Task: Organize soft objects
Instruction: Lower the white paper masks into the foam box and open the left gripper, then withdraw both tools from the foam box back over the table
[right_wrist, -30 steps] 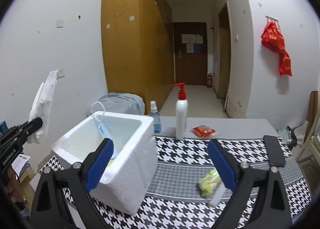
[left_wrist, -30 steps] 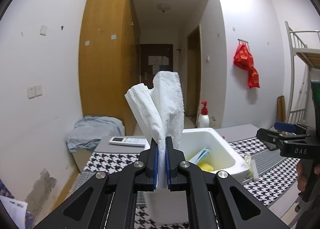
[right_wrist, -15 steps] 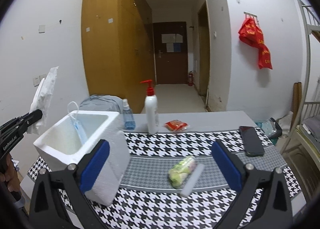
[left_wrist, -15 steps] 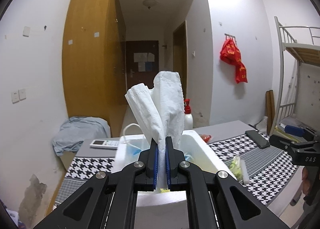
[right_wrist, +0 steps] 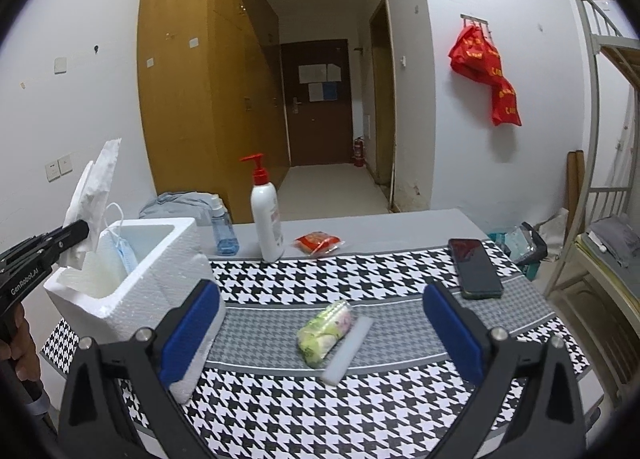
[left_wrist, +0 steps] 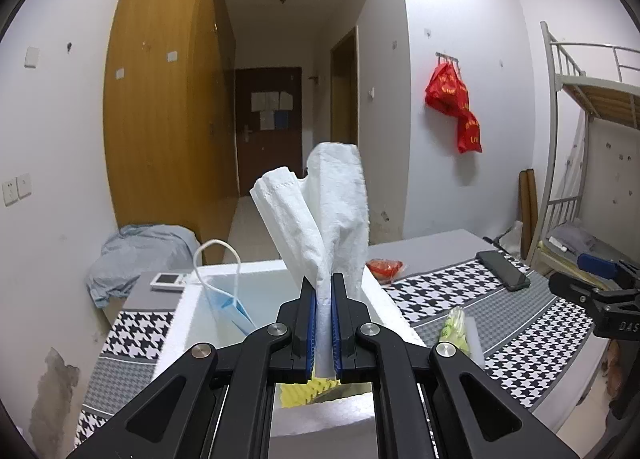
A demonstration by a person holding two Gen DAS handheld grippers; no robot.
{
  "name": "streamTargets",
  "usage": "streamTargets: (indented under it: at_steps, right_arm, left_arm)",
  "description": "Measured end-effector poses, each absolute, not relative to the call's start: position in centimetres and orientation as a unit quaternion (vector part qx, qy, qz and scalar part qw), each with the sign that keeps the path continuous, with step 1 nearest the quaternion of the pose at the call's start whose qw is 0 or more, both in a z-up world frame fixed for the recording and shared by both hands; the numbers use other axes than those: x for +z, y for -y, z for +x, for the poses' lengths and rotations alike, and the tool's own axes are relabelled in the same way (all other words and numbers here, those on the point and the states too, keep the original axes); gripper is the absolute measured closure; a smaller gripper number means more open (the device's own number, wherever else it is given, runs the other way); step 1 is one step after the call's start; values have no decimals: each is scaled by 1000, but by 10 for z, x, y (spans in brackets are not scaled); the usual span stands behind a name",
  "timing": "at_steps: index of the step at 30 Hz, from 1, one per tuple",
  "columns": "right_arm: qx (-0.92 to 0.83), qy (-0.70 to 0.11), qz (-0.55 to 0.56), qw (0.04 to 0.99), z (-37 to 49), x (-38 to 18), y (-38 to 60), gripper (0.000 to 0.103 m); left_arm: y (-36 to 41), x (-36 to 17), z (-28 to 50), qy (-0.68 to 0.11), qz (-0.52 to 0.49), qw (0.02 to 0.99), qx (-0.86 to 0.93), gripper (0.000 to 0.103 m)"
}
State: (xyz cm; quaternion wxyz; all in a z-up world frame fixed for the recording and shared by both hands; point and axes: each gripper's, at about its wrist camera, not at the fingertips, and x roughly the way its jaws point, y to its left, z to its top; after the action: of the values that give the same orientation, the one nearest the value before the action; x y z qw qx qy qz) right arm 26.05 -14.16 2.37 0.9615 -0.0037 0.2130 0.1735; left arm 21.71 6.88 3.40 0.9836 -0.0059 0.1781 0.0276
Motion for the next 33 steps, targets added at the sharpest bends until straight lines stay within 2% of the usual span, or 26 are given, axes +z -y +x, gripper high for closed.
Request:
streamTargets:
  at_steps: [12, 14, 15, 16, 17, 18, 19, 22, 23, 33]
  right_arm:
    - [175, -218, -1, 960, 263, 17, 148, 0]
    - [177, -218, -3, 960, 263, 16, 148, 0]
    - [176, -218, -2, 960, 263, 16, 148, 0]
    - [176, -218, -2, 960, 263, 16, 149, 0]
    - [176, -218, -2, 960, 263, 16, 149, 0]
    - [175, -218, -1, 960, 263, 16, 149, 0]
    - [175, -217, 0, 960, 263, 16, 150, 0]
    - [173, -218, 3, 961, 263, 15, 152, 0]
    - [173, -217, 5, 961, 263, 15, 152, 0]
    - [178, -211, 2, 961, 251, 19, 148, 0]
  left_arm:
    - [-64, 24, 234, -211, -11, 977, 40, 96]
    - [-65, 22, 236, -214, -12, 976, 46, 93]
    - [-65, 22, 238, -217, -11, 975, 50, 83]
    - [-65, 21, 239, -219, -11, 974, 53, 63]
    - [-65, 21, 239, -217, -12, 974, 58, 51]
    - [-65, 22, 237, -208, -14, 976, 64, 29]
    - [-66, 24, 235, -199, -15, 977, 69, 17]
    - [-64, 28, 228, -178, -15, 981, 76, 4]
    - [-64, 29, 226, -173, -15, 982, 76, 3]
    - [-61, 39, 199, -139, -27, 988, 66, 1]
